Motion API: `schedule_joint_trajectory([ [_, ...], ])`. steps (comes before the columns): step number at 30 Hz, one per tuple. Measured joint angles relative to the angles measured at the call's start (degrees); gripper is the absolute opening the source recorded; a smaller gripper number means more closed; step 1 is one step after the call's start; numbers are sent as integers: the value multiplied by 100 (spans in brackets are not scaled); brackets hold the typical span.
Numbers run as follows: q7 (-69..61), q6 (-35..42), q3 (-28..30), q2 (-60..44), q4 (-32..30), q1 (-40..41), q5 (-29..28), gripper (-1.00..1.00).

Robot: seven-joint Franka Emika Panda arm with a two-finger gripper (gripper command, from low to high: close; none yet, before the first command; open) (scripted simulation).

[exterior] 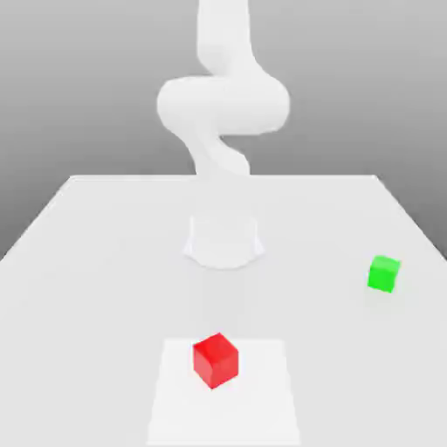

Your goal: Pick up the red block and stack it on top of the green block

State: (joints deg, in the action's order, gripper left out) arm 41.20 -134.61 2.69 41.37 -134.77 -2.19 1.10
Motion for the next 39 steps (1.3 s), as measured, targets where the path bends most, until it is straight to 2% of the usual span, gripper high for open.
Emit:
schedule_joint_trajectory([
  [6,-1281,-766,595,-1280,-796,-533,298,0],
  [12,-2490,-1540,922,-2581,-1592,-891,480,0],
  [15,-3038,-1989,983,-3290,-2031,-960,407,0],
  [18,-3326,-2407,1017,-3888,-2448,-898,28,0],
  [21,-3498,-2743,999,-4305,-2511,-887,26,0],
  [29,-4072,-3641,413,-5388,-2372,-497,779,0],
  [30,-4116,-3731,323,-5497,-2362,-424,844,-100],
  [36,-4129,-3767,283,-5551,-2357,-392,869,-100],
  [39,-3994,-3560,444,-5296,-2381,-503,670,-100],
])
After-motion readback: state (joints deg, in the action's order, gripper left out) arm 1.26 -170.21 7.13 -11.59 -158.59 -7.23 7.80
